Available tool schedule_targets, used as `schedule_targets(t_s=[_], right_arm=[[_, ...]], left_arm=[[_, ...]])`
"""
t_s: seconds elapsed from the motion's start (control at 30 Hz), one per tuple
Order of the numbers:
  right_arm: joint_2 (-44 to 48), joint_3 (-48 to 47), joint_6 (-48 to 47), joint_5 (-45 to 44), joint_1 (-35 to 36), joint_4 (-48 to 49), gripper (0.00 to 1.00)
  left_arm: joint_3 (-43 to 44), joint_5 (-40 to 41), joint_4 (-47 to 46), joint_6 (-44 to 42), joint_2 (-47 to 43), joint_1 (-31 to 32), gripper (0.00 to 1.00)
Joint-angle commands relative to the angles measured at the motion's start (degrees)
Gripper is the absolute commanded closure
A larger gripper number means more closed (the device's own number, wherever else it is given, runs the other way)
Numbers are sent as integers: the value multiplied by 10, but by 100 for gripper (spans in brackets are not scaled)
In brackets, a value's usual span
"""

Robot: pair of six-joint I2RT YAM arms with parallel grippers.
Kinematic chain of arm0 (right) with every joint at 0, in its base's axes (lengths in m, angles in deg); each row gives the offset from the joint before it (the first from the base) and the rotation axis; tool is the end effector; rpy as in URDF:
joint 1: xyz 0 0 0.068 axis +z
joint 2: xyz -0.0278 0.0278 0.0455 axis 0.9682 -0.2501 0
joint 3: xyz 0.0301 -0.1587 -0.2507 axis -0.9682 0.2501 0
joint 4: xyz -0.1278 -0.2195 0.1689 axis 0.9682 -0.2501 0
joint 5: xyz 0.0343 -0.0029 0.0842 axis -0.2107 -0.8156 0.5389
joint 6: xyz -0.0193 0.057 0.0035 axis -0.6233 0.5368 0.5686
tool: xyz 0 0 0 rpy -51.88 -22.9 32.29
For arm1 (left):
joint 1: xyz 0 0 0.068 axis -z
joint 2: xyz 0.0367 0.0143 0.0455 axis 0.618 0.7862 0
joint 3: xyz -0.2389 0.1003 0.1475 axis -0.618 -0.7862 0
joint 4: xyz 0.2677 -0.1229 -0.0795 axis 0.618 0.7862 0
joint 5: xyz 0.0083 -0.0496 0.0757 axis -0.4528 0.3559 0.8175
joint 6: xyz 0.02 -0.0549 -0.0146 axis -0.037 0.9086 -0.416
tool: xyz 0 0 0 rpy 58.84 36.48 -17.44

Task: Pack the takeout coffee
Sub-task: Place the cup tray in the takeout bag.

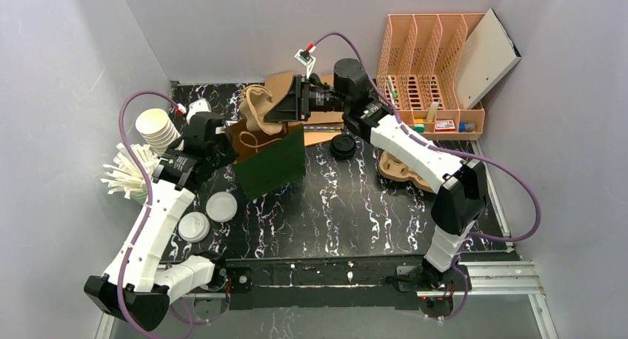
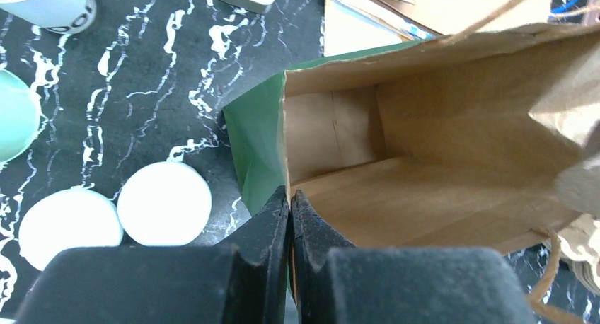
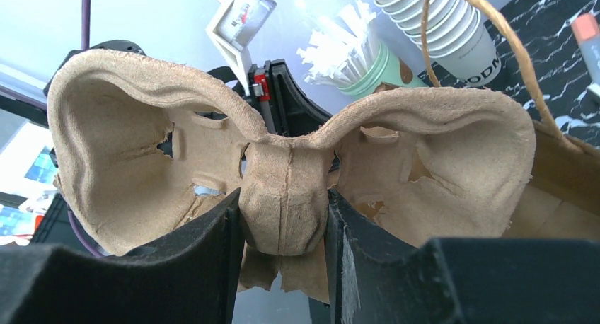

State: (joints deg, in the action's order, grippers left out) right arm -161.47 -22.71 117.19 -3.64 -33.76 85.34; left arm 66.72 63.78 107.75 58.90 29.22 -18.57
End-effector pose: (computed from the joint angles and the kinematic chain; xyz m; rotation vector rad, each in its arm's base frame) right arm 0.3374 0.3427 0.4391 -0.6324 1.7164 1.7495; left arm 0.2354 -0.0675 0.4088 -0.4937 2.0892 -0.1810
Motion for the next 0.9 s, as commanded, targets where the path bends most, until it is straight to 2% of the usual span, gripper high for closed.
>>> schedule_targets(t_s=[0.0,0.13,0.37,0.6,0.87], right_arm=[[32,34,40,1,0,55,61],[50,59,43,-4,0,34,61],[90,78,1,-18,0,-66,61],[139,88,-30,-45,-11,-139,60],[195,122,-47,-105,-28,-228,62]], left_arm=[[9,-57,-6,-11,-9,-3,98],[8,-104,-16,-12,-8,-3,100],[9,-210,-40,-11,-8,-3,100],[25,-345,-58,1,2,-3,100],[-23,-356,-75,10,-24,-3,100]])
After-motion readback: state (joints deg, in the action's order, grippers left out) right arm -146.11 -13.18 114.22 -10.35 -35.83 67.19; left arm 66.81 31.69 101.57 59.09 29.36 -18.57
